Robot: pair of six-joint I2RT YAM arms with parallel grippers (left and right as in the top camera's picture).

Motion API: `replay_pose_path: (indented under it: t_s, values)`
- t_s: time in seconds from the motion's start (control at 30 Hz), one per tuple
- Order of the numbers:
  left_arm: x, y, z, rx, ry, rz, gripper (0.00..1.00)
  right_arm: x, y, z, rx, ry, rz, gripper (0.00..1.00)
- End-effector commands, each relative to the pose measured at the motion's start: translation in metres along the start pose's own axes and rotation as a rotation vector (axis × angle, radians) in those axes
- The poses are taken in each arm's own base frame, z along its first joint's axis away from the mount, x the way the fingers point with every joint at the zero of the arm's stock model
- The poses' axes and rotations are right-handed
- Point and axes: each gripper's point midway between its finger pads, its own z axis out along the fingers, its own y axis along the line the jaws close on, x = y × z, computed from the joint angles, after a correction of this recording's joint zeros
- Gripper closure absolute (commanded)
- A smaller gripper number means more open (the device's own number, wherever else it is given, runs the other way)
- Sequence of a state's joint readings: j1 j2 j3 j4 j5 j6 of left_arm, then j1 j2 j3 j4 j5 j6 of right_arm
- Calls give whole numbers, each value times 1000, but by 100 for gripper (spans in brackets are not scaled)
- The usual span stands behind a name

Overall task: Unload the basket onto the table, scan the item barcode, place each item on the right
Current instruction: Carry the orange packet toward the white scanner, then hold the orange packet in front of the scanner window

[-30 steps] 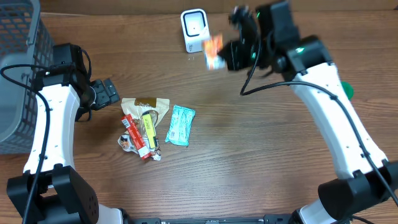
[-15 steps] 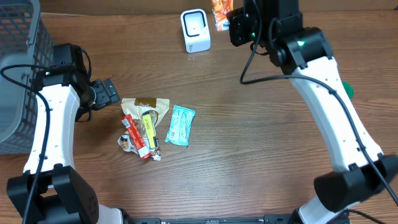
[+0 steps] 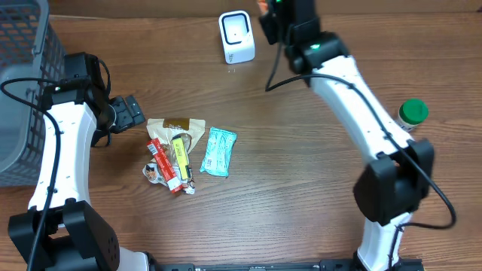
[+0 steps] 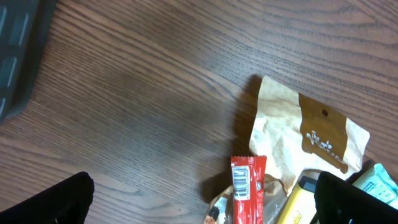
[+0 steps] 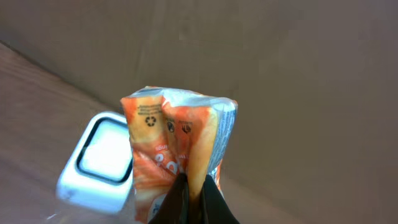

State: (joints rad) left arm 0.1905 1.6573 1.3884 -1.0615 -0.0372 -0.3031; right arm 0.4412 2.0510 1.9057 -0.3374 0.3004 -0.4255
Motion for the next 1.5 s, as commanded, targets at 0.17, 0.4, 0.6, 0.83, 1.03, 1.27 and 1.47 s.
replay_pose_path:
  t_s: [0.17, 0.4, 0.6, 0.83, 1.03, 1.27, 1.47]
  values:
    - [-6, -3, -6, 11, -20, 19, 0, -2, 44, 31, 245, 5, -410, 96]
    - [-5, -3, -6, 11, -20, 19, 0, 34, 70, 63, 330, 51, -416, 96]
    - [-5, -3, -6, 11, -20, 19, 0, 49, 77, 82, 382, 53, -518, 96]
    - [-5, -3, -6, 11, -20, 19, 0, 48, 89, 88, 337, 14, -529, 96]
    - [-5, -3, -6, 11, -20, 19, 0, 51, 90, 90, 323, 21, -538, 96]
    - [-5, -3, -6, 11, -20, 19, 0, 55, 91, 90, 315, 35, -548, 96]
    - [-5, -3, -6, 11, -20, 19, 0, 52, 87, 88, 338, 36, -526, 97]
